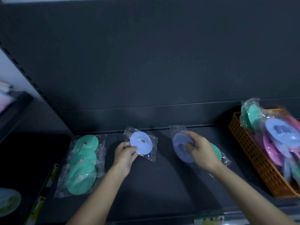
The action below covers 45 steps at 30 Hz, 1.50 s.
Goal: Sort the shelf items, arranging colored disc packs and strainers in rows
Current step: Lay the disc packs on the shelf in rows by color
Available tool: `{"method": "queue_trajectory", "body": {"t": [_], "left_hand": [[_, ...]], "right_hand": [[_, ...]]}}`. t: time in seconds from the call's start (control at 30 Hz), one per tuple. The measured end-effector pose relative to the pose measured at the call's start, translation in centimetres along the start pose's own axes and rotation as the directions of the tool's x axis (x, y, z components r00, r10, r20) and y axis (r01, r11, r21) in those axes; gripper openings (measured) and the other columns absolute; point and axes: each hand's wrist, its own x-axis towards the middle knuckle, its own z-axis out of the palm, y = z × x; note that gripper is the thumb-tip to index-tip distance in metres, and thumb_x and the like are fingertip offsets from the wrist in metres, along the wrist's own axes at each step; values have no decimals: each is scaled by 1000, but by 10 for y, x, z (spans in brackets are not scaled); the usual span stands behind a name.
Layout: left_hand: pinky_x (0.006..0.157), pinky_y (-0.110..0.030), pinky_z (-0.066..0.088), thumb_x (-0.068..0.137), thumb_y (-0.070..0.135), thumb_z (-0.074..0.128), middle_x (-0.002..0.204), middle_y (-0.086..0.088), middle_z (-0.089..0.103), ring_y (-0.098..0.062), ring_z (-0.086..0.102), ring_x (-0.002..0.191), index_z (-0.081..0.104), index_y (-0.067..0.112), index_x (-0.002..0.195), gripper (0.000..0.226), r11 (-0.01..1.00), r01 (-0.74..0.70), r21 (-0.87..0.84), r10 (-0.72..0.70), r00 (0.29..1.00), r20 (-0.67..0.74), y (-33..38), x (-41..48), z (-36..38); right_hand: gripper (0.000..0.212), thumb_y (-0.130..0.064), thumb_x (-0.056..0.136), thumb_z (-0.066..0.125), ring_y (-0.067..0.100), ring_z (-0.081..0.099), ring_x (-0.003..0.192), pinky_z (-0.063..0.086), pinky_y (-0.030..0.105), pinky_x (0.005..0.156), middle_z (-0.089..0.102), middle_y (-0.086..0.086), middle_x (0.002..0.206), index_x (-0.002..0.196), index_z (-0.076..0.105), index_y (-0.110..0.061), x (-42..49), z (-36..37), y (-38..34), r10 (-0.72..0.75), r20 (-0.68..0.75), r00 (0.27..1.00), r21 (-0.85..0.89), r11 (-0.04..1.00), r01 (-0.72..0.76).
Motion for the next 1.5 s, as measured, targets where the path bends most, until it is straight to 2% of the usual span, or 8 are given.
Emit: {"method": "queue_trajectory", "body": {"t": [0.27,0.4,0.5,0.6,0.87,1.1,1.27,1.5], "left_hand": [[76,-27,55,88,13,65,98,-15,69,-23,69,91,50,6,80,18,983,-9,181,-7,996,86,-5,2,-4],[70,-26,55,92,22,58,91,-15,66,-22,67,86,46,11,80,21,956,-20,293,-1,997,73,-2,5,-9],[68,-27,55,93,30,56,79,-6,56,-18,58,74,48,13,88,20,941,-7,338,-32,993,110,0,4,-11],[74,-31,55,87,27,67,79,-2,55,-15,55,69,51,13,93,22,921,-46,386,3,994,112,-1,2,-14],[76,-40,54,74,-8,67,82,-12,62,-20,60,66,50,5,113,45,847,-111,519,94,994,59,-4,6,-25],[69,-35,57,76,-4,65,96,-20,66,-26,67,72,54,8,100,29,845,-117,522,102,993,59,0,13,-27],[66,-31,56,76,-5,66,97,-23,66,-26,66,75,54,5,104,31,884,-90,458,74,996,53,2,14,-29],[78,-41,52,79,-10,62,77,-10,61,-24,57,74,54,-3,112,35,892,-99,442,115,993,-9,6,13,-34]], "right_hand": [[29,-3,89,56,8,64,97,38,7,80,72,-1,107,111,69,-17,-8,45,2,-278,-25,960,-211,940,266],[39,0,79,54,21,64,107,49,27,90,69,1,111,111,69,-17,-20,82,4,-471,229,852,-472,712,520],[40,-27,68,81,21,64,110,52,41,91,70,-3,113,107,72,-22,-33,97,13,-526,399,752,-500,562,659],[54,-50,74,72,22,55,123,45,50,99,63,-2,126,119,66,-21,-39,97,25,-453,517,726,-506,523,686],[52,-28,88,62,34,37,136,26,40,112,48,16,141,134,50,-5,-26,68,29,-304,167,938,-482,805,346],[76,-45,84,55,29,19,140,13,35,117,26,10,150,144,26,-11,-29,65,38,-20,223,975,-643,749,162],[44,-3,72,52,30,50,110,39,27,92,54,11,120,116,53,-5,-22,57,27,-23,139,990,-479,873,88],[15,-4,83,59,12,49,64,36,25,60,58,-1,66,74,65,-15,1,37,-2,0,19,1000,28,1000,-1]]}}
